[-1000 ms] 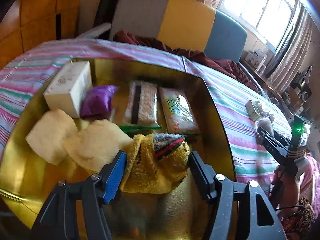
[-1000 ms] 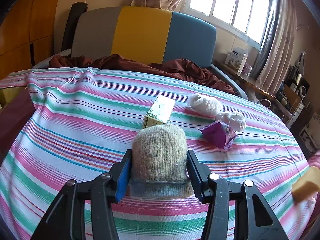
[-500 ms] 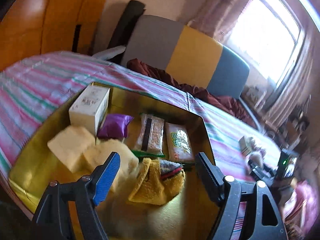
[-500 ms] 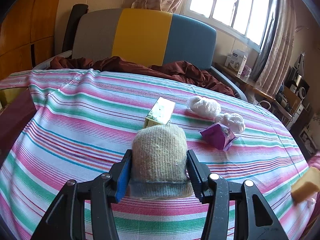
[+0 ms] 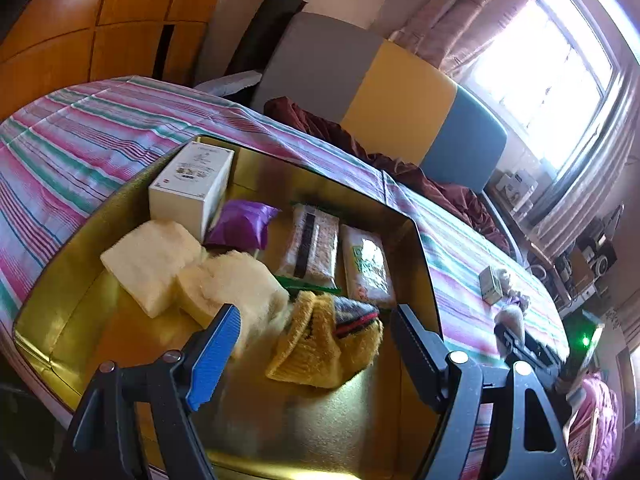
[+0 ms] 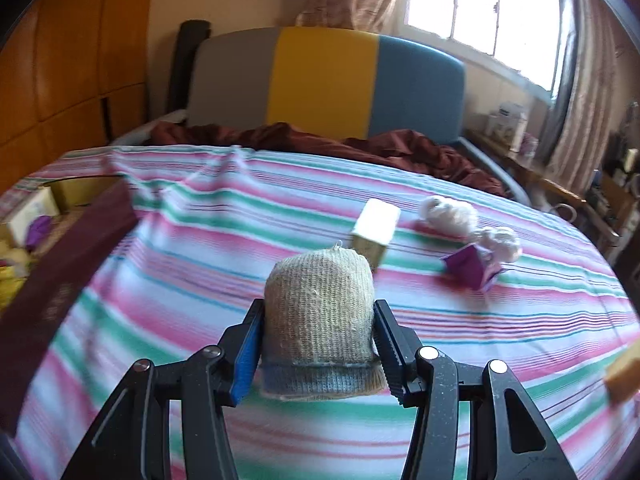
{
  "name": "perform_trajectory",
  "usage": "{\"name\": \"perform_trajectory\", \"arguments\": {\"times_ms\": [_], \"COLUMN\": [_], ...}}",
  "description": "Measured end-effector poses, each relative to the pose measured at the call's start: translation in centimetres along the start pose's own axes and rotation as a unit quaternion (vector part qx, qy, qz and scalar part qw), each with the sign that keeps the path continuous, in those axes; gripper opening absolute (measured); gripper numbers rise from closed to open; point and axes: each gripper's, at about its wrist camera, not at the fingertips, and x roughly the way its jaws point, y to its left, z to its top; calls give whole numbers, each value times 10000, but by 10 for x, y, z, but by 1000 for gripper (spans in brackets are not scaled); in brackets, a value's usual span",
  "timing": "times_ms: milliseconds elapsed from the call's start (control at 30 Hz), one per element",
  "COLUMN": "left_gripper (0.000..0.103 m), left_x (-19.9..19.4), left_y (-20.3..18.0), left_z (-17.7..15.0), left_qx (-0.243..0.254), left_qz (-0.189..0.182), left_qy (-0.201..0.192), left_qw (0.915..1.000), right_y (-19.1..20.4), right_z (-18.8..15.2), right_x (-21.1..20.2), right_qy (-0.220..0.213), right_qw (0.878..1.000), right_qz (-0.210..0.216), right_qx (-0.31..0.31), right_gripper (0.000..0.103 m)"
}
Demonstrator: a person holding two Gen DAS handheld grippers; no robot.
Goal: Organize objects
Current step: 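Carry the white sock into the gold tray and open the right gripper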
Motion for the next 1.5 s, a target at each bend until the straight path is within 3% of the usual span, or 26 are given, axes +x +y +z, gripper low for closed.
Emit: {"name": "perform_trajectory", "arguments": {"times_ms": [200, 367, 533, 667, 933, 1100, 1233, 1333, 1500], "left_gripper": [79, 79, 78, 77, 77, 77, 77, 77, 77], "left_x": [-7, -12, -18, -28, -56, -66, -64, -57, -40], "left_y": [18, 35, 48, 55, 69, 76, 74, 68, 40], "left_z": [17, 39, 56, 66, 93, 98, 97, 91, 74], "left_qx": [-15, 62, 102, 63, -124, -262, -260, -270, 83], "left_qz": [86, 193, 306, 443, 728, 746, 718, 615, 379], "left_qy": [-62, 37, 99, 52, -230, -345, -314, -189, 74], "left_qw": [9999, 9998, 9994, 9990, 9970, 9963, 9966, 9976, 9992], "right_y": [30, 71, 126, 184, 279, 307, 293, 268, 212], "right_z": [-1, 14, 28, 33, 34, 34, 38, 42, 48], "right_x": [-19, -45, -63, -70, -59, -52, -57, -60, -62], "right_qy": [66, -183, -168, 98, 688, 923, 858, 732, 468], "right_qw": [9964, 9887, 9720, 9499, 9219, 9107, 9139, 9254, 9531], "right_qz": [829, 1488, 2286, 2926, 3389, 3616, 3683, 3505, 2836], "right_qx": [170, -37, -516, -1098, -1748, -1770, -1476, -1242, -951], "right_gripper": [53, 53, 54, 55, 52, 51, 52, 52, 58]}}
